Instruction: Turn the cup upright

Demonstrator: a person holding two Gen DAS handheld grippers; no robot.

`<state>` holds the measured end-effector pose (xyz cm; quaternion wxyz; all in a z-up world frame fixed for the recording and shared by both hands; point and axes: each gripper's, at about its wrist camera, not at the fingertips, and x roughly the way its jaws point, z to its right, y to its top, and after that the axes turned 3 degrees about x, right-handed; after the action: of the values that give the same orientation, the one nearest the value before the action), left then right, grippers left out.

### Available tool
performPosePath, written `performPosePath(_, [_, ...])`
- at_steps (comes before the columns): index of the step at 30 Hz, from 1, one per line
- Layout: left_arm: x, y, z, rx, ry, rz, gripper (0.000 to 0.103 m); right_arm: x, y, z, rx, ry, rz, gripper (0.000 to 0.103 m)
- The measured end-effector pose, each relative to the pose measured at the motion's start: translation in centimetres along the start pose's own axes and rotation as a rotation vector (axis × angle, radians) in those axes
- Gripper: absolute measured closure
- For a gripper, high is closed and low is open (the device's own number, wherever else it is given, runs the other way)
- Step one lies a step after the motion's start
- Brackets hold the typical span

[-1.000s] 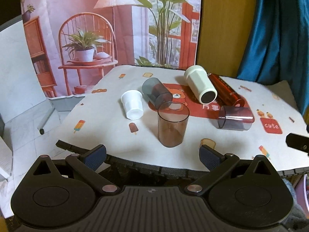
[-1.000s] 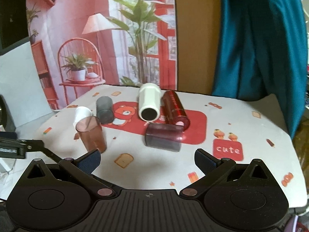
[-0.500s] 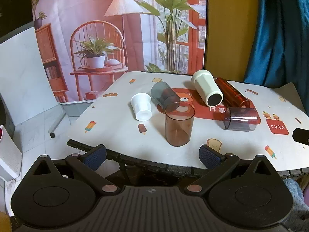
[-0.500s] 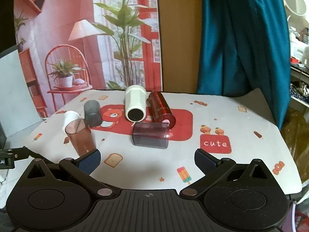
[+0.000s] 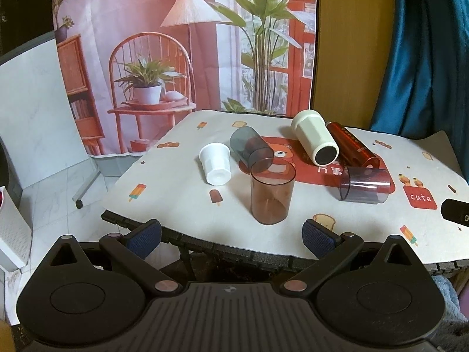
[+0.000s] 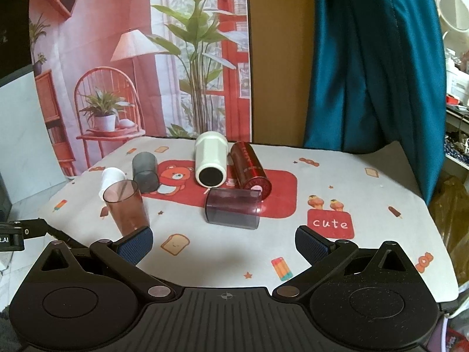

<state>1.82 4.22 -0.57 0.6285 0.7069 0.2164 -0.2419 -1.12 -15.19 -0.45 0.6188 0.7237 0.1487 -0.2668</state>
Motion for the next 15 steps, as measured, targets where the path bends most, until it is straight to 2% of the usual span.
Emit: performPosePath(15, [0.21,-0.11,-0.27,-0.018,0.013,-0.012,0.000,0.03,-0.13,0.16,0.004,-0.003,-0.002,0.000])
